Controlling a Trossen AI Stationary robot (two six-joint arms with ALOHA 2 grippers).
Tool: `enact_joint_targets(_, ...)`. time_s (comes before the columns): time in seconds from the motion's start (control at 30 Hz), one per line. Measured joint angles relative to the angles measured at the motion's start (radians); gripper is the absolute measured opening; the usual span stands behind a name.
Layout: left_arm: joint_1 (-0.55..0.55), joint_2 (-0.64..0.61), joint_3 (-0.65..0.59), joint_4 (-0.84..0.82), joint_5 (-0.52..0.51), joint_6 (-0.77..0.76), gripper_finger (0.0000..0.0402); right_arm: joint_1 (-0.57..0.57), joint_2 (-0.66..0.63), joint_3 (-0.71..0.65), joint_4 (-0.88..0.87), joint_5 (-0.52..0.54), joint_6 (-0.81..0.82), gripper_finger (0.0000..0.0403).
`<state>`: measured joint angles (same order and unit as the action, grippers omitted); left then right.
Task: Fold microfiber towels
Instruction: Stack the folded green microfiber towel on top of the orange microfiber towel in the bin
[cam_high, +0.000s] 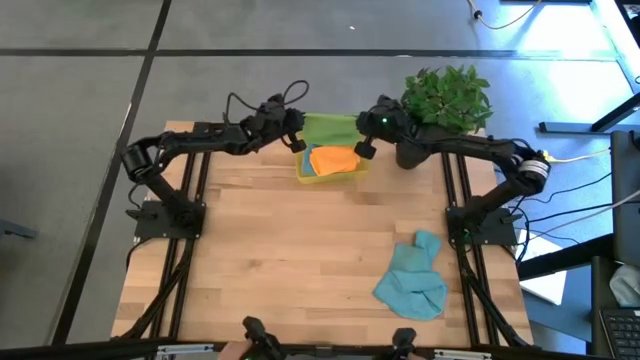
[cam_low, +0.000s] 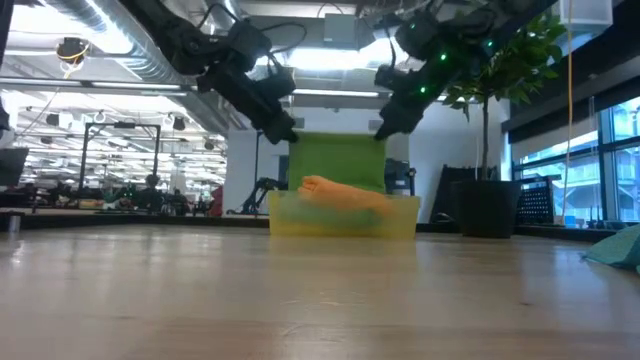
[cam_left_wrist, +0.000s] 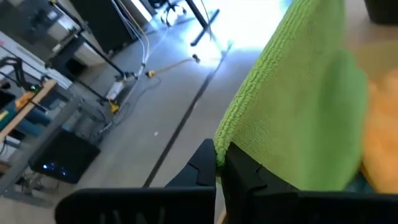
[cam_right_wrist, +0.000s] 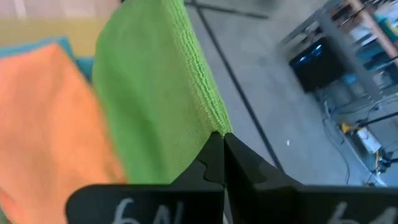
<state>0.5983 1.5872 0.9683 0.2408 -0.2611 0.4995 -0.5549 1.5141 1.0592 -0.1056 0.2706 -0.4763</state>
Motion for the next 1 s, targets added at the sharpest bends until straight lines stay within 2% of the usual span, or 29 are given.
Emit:
enact_joint_targets(0.23,-0.01,-0.002,0.0,0.019,-0.033,0.009,0.0,-0.015,0.046,0.001,0.062,-0.009,-0.026,0.0001)
enact_joint_targets(0.6,0.028,-0.033,0.0,0.166,-0.035,0.007,0.0,-0.062,0.044,0.134,0.073,0.02,-0.029,0.0001)
enact_joint_targets(0.7,0.028,-0.033,0.0,0.126,-0.022,0.006,0.0,-0.061,0.044,0.131,0.043,0.001,-0.03,0.0001)
enact_joint_targets(0.83,0.014,-0.033,0.0,0.028,-0.016,0.051,0.0,-0.062,0.047,0.12,-0.062,-0.095,-0.038,0.0001)
enact_joint_targets(1.0,-0.016,-0.033,0.0,-0.099,0.044,0.087,0.0,-0.054,0.049,0.089,-0.173,-0.151,-0.036,0.0001)
